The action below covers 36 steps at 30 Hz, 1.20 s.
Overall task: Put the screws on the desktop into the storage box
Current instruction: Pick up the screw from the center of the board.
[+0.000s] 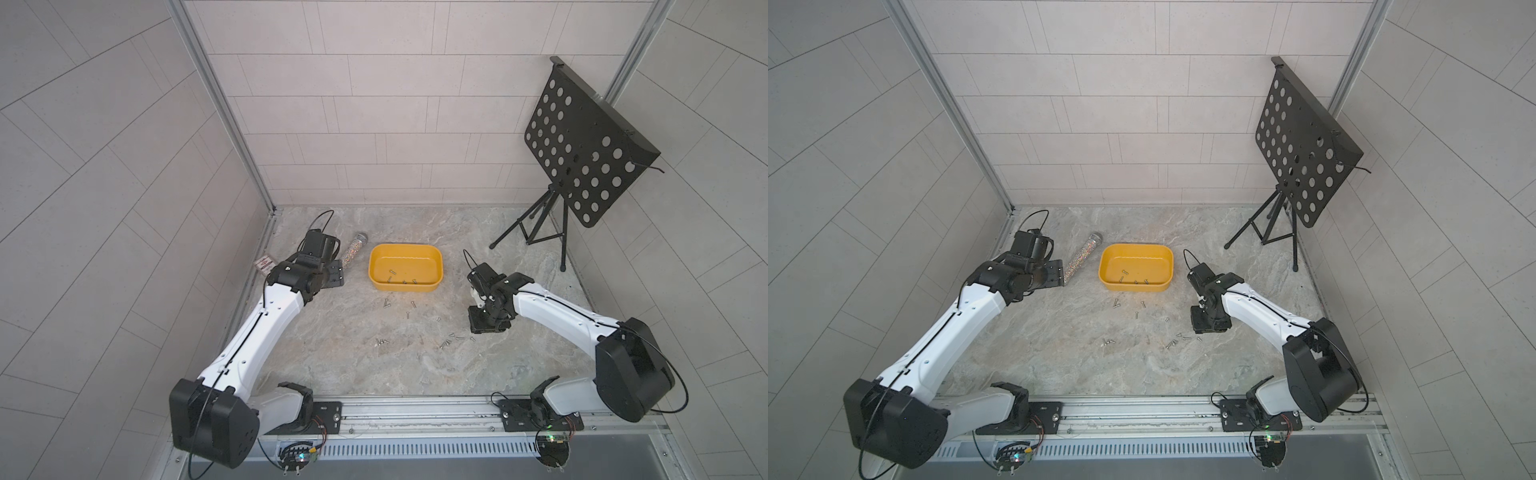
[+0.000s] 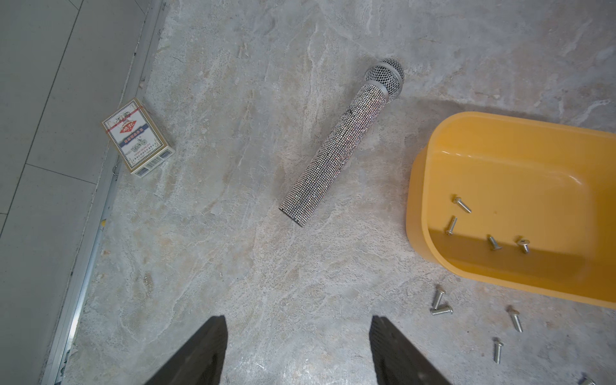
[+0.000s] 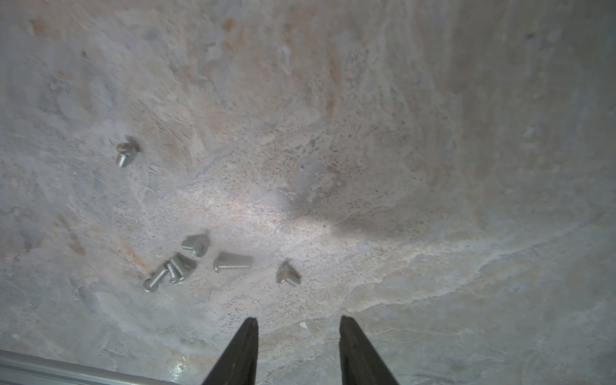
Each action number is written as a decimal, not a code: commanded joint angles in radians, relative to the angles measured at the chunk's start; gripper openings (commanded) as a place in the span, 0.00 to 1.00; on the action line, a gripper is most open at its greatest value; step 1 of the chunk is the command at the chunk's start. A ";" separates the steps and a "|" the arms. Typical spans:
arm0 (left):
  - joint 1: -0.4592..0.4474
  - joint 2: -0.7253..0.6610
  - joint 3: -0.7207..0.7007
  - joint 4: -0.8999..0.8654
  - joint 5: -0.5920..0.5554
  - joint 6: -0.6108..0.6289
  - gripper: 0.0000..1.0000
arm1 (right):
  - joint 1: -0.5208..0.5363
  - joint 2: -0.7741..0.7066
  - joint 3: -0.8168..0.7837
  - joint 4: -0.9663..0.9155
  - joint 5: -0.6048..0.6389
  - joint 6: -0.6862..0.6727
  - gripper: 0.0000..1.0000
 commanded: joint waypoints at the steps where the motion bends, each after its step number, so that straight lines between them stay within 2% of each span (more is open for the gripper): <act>1: 0.003 -0.010 -0.008 -0.002 -0.003 0.009 0.75 | 0.018 0.020 -0.008 0.006 0.001 0.017 0.44; 16: 0.003 -0.005 -0.010 0.001 0.022 0.009 0.76 | 0.049 0.128 0.001 0.025 0.004 0.008 0.41; 36: 0.005 -0.003 -0.011 0.002 0.023 0.008 0.76 | 0.051 0.214 0.032 0.011 0.006 -0.019 0.34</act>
